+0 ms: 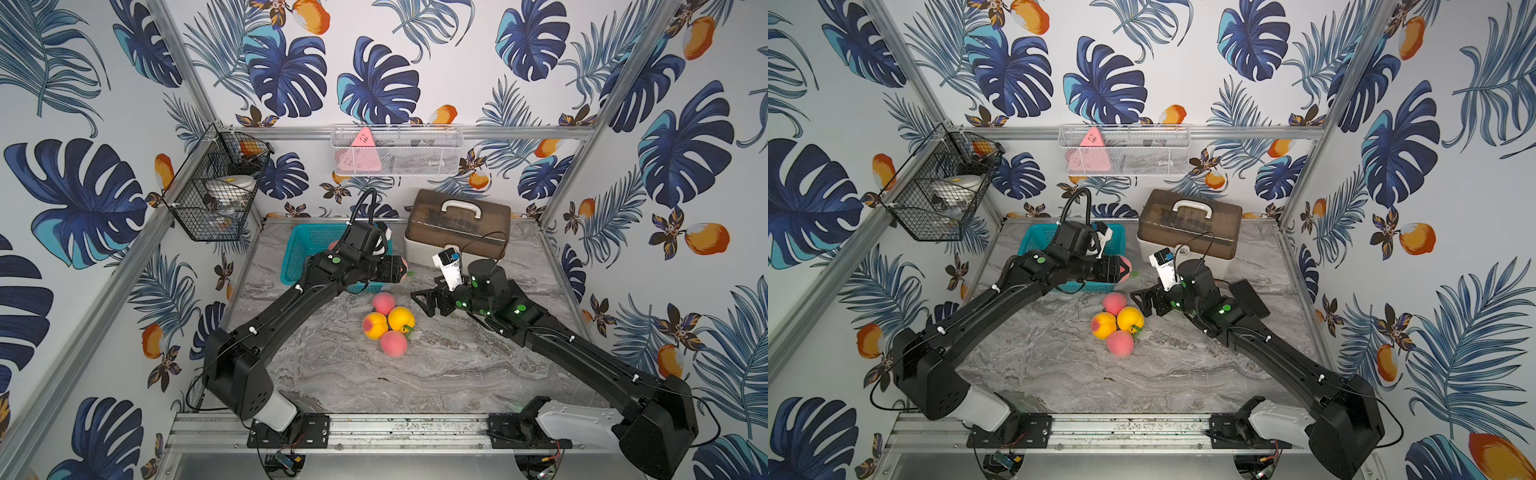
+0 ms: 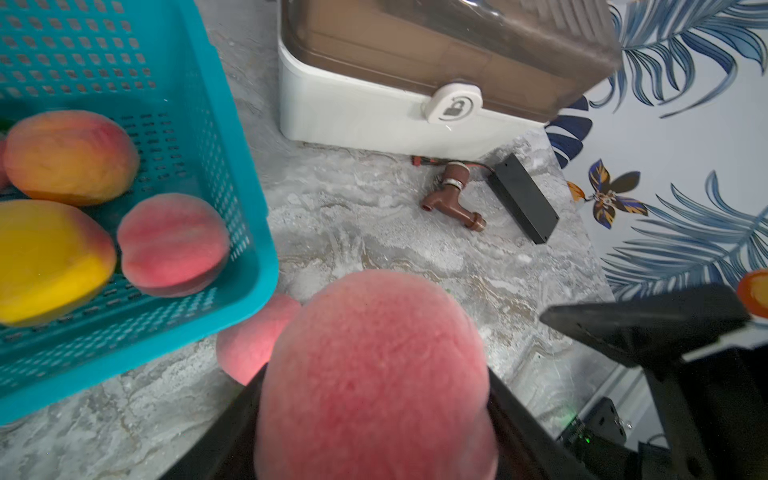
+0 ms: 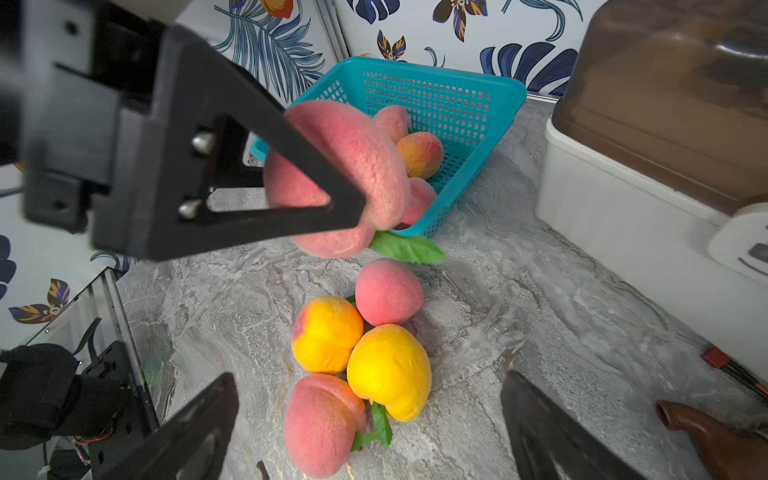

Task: Put the peaches into the basket
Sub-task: Place the peach in the basket.

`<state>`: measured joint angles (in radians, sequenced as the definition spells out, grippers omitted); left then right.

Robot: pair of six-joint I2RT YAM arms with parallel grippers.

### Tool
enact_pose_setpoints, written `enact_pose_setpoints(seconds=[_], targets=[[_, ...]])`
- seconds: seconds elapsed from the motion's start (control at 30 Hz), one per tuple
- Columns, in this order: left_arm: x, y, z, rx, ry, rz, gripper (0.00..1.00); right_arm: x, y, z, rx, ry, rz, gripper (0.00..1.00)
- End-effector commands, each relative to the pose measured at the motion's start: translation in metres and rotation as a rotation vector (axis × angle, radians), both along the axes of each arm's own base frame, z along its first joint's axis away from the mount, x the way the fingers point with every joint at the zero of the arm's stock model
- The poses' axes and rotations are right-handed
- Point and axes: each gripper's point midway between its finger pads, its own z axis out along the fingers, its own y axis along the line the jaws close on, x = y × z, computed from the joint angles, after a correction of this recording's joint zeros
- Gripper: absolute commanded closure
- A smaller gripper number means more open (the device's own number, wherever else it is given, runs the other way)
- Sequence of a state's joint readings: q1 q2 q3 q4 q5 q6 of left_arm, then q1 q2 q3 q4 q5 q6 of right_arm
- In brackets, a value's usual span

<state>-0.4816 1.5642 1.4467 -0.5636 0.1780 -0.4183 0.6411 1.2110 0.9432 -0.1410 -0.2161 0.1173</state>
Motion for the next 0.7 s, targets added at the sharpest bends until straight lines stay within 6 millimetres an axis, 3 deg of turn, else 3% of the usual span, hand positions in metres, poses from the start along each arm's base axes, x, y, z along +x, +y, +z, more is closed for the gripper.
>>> enact_pose_setpoints(seconds=[0.0, 0.3, 0.37, 0.67], targets=[[0.026, 0.01, 0.004, 0.024, -0.046, 0.037, 0.42, 0.004, -0.005, 0.0, -0.012, 0.034, -0.021, 0.0], [0.084, 0.044, -0.001, 0.056, -0.042, 0.129, 0.42, 0.022, -0.02, -0.013, -0.088, 0.087, -0.079, 0.0], [0.095, 0.051, -0.006, 0.069, -0.038, 0.149, 0.42, 0.031, -0.031, -0.016, -0.091, 0.09, -0.111, 0.0], [0.13, 0.06, -0.033, 0.103, -0.013, 0.2, 0.42, 0.052, -0.048, -0.024, -0.169, 0.069, -0.218, 0.0]])
